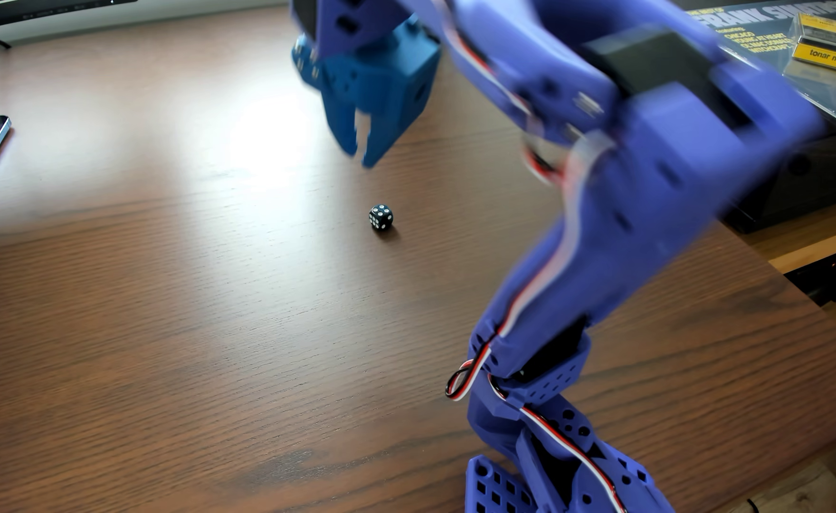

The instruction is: Grab the blue dice

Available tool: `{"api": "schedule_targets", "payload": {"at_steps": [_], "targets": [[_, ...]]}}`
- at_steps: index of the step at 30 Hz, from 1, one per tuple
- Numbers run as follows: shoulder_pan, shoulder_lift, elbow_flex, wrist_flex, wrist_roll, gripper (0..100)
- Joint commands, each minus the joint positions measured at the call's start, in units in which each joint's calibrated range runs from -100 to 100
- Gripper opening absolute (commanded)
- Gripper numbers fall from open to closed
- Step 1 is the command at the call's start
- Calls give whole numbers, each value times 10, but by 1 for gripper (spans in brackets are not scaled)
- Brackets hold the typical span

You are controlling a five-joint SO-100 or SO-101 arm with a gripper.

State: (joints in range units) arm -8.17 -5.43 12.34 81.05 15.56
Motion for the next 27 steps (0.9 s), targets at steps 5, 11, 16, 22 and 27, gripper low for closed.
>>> {"api": "schedule_targets", "payload": {"at_steps": [5, 11, 16, 22, 27], "targets": [[65, 204, -172, -50, 43, 6], [126, 253, -202, -56, 71, 6], [140, 256, -198, -57, 78, 7], [121, 256, -198, -52, 77, 20], [96, 256, -195, -49, 65, 23]]}}
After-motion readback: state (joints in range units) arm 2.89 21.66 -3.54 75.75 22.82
